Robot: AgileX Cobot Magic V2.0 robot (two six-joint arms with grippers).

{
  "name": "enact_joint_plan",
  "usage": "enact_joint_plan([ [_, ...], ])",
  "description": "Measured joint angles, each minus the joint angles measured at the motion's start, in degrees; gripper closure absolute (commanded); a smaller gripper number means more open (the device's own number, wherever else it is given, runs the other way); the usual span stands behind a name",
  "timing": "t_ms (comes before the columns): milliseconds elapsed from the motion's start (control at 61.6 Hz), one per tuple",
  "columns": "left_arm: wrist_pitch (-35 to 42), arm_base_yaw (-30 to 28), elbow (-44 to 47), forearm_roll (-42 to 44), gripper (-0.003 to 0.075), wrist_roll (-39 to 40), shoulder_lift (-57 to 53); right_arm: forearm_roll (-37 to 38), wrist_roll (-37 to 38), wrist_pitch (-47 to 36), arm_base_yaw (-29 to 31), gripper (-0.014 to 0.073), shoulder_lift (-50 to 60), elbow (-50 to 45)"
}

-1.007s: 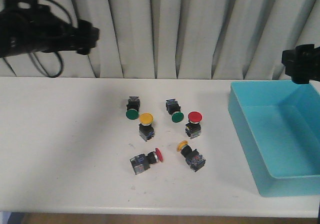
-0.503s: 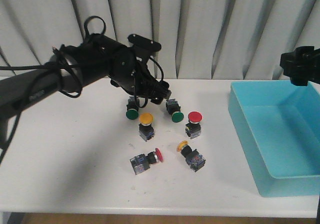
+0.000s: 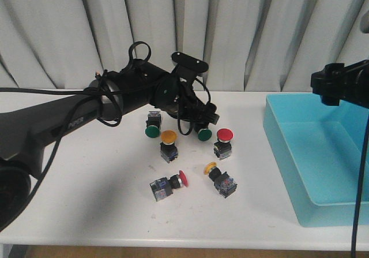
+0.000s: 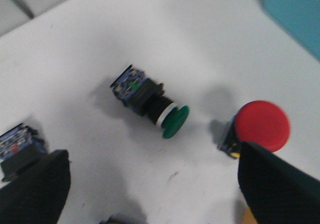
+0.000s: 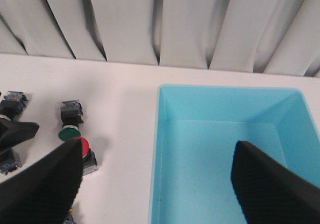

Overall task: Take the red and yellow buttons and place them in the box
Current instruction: 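Close the left gripper on the red button's body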

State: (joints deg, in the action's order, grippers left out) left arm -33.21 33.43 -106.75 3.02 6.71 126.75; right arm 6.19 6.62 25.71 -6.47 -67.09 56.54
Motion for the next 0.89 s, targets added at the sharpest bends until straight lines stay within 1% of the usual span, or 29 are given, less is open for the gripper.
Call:
enact_joint_plan([
  [130,-0.1,0.4,-4.5,-4.3,0.009,-1.1,2.8,0.0,0.0,0.0,0.0,0.0014,-1.2,0.0],
  [276,-2.7,1.0,-11.8,-10.8,0.0097,-3.5,7.7,-0.2,0.0,0.0,0.0,0.0014,-1.3,0.0],
  [422,-3.8,1.7,-16.5,-13.8,0.0111,-4.1,11.6,-0.2,0.0,0.3,0.0,0.0014,-1.3,0.0],
  [714,-3.1,2.9,-17.7,-14.5,0.0123,-6.7,15.1,-0.2,0.0,0.4,0.0,0.0014,-1.3,0.0],
  [893,-3.4,2.9,-17.7,-14.8,0.0136,-6.7,16.4,-0.4,0.0,0.4,0.0,0.0014,-1.3,0.0],
])
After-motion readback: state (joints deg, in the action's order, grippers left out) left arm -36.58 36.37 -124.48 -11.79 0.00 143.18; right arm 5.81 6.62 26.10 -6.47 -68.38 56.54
